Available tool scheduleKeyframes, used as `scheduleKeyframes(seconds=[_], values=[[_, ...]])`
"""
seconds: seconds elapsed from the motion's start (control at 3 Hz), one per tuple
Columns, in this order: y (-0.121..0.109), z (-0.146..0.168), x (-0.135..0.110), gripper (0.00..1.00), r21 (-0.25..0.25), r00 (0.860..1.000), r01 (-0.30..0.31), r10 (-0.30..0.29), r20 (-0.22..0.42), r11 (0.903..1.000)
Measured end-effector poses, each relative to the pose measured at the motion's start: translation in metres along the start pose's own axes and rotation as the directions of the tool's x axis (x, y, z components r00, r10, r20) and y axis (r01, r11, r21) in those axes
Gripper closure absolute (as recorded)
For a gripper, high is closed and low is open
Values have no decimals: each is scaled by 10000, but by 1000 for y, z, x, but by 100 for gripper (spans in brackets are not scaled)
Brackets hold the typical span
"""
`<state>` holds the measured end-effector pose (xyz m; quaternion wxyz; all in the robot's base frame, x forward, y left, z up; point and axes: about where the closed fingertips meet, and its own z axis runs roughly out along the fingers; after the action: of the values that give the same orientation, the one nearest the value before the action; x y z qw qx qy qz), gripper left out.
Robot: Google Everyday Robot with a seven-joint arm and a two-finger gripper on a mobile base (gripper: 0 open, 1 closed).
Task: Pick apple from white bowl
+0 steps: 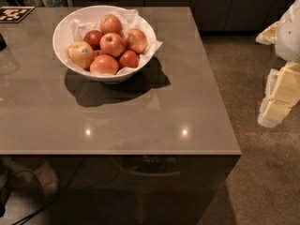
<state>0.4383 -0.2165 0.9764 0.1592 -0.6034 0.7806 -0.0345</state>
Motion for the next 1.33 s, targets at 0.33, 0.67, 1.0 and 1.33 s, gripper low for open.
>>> scheduleKeyframes(seconds=[0.33, 0.67, 1.0, 1.33], values=[[0, 0, 0, 0, 9, 10000, 6, -6, 5, 10000], [-16, -3, -18, 0, -195, 9994, 339, -337, 119, 9992], [-44, -4, -48, 0, -452, 9950, 981, -971, 238, 9942], [-75, 0, -92, 0, -365, 9820, 1819, -1796, 585, 9826]])
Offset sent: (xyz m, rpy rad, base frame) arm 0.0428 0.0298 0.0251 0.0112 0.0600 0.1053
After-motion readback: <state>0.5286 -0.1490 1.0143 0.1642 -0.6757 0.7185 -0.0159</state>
